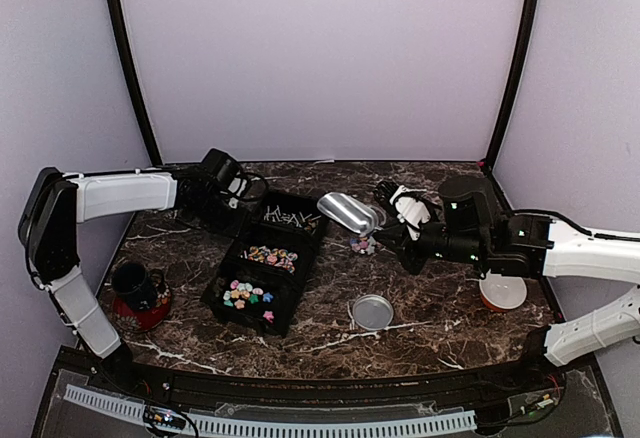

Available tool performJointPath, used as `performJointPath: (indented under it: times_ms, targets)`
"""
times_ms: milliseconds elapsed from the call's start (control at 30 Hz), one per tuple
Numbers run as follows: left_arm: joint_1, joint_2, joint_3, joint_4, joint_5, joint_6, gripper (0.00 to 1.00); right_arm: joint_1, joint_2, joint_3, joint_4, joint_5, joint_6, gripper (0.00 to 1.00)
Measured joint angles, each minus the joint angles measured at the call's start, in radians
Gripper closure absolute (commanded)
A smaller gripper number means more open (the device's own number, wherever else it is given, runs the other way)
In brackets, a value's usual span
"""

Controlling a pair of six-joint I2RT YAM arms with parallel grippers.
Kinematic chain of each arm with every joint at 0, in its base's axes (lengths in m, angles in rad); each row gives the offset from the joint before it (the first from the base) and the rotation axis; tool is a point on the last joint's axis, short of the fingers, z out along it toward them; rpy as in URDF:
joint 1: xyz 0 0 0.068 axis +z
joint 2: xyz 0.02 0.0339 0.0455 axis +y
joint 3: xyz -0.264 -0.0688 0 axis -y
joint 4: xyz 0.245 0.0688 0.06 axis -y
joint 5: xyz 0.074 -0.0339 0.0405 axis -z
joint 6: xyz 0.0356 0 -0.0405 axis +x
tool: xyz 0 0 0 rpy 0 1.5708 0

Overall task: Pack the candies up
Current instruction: Pick up the plate from the center of the board.

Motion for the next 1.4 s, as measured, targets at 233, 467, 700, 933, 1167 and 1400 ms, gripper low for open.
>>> performJointPath:
  times_ms: [233, 467, 700, 933, 1167, 1400]
  targets:
    - [0.004, 0.028, -0.001, 0.002, 0.019, 0.017, 0.63, 0.000, 0.005, 0.000, -0.002, -0.004, 0.001, 1.00]
    - [0.011, 0.067, -0.008, 0.008, 0.040, 0.022, 0.71, 0.001, 0.015, 0.000, -0.006, -0.007, 0.002, 1.00]
    - [0.021, 0.087, -0.008, 0.016, 0.057, 0.022, 0.75, 0.006, 0.024, 0.000, -0.024, -0.008, 0.002, 1.00]
    - [0.022, 0.099, -0.008, 0.016, 0.066, 0.022, 0.84, 0.006, 0.037, 0.003, -0.039, -0.014, 0.002, 1.00]
    - [0.026, 0.102, -0.008, 0.019, 0.080, 0.014, 0.98, 0.014, 0.067, 0.052, -0.083, -0.030, -0.001, 1.00]
    - [0.029, 0.102, -0.008, 0.020, 0.102, 0.014, 1.00, 0.037, 0.111, 0.167, -0.183, -0.031, -0.010, 1.00]
